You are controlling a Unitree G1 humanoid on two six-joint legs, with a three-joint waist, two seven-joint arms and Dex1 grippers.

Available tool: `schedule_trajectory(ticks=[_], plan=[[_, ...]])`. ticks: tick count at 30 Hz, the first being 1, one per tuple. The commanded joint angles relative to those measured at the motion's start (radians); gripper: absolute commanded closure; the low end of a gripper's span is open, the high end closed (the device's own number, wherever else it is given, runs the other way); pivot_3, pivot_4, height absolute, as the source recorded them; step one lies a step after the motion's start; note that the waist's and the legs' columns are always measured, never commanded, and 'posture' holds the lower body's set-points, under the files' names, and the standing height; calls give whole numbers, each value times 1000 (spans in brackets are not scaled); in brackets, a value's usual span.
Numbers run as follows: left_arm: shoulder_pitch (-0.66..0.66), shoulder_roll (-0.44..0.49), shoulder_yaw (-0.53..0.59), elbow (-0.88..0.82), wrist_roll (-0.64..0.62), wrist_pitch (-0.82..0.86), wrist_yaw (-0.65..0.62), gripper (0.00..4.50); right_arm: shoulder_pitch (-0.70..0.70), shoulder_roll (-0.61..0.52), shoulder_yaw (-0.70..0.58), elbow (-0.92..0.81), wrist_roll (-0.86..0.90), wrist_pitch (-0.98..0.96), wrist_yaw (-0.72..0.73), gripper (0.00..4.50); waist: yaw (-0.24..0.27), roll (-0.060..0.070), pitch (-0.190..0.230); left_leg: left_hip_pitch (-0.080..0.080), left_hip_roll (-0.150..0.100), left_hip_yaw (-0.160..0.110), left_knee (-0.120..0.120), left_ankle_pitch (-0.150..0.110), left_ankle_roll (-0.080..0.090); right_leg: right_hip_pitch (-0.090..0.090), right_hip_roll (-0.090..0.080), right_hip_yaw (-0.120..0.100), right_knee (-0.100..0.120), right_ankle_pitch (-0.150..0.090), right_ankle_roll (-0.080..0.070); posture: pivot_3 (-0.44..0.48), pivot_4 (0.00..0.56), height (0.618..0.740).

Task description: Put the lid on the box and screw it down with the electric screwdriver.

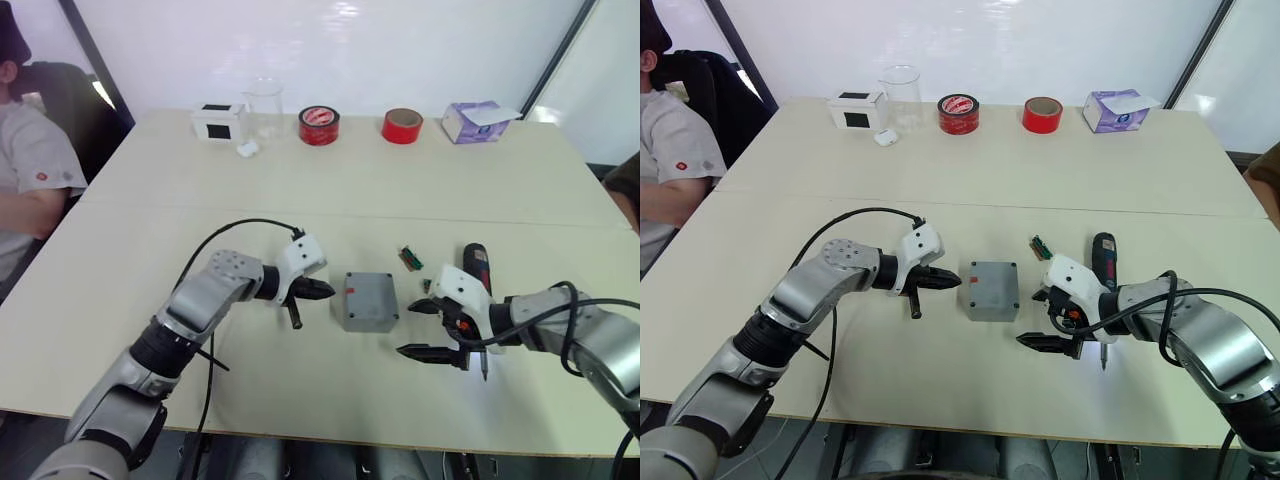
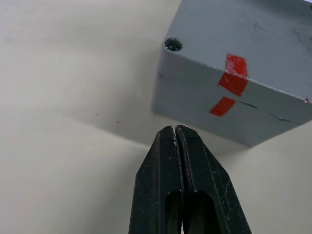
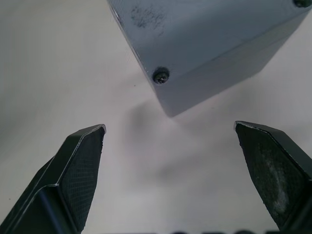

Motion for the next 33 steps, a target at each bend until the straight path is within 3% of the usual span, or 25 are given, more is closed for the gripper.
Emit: schedule_trajectory(ticks=[1, 15, 19, 25, 29, 33], plan=[[-37, -23, -40, 34, 44, -62, -21, 4500, -30, 15, 5, -39, 9, 13, 2, 57, 0, 0, 0, 0, 0, 0, 0, 0, 0, 0, 0, 0, 0, 0, 0, 0, 150, 740], [-98, -143, -5, 236, 108, -174, 8, 4500, -59, 115, 4, -148, 117, 152, -44, 57, 0, 0, 0, 0, 0, -1, 1, 0, 0, 0, 0, 0, 2, 0, 0, 0, 150, 740], [-84, -81, 11, 212, 137, -169, -1, 4500, -42, 60, -45, -147, 106, 145, -34, 57, -2, 0, 0, 0, 0, -1, 1, 0, 0, 0, 0, -1, 2, 0, 0, 0, 150, 740], [21, 76, 24, -11, 77, -72, -115, 4500, -40, -54, -90, -64, 25, 51, 7, 57, -3, 0, 0, 0, 1, -1, 2, 0, 0, 0, 0, -1, 4, 0, 0, 0, 150, 740], [73, 116, 18, -131, 19, -11, -170, 4500, -84, -18, -26, 0, -43, -26, 1, 57, 0, 0, 0, 0, 1, -1, 2, 0, 0, -1, 0, -1, 4, 0, 0, 0, 150, 740], [73, 80, -2, -136, 29, 9, -141, 4500, -127, 34, 51, 32, -83, -62, 17, 57, 1, 0, 0, -1, 1, -1, 4, 0, 0, 0, 0, -1, 5, 0, 0, 0, 150, 740]])
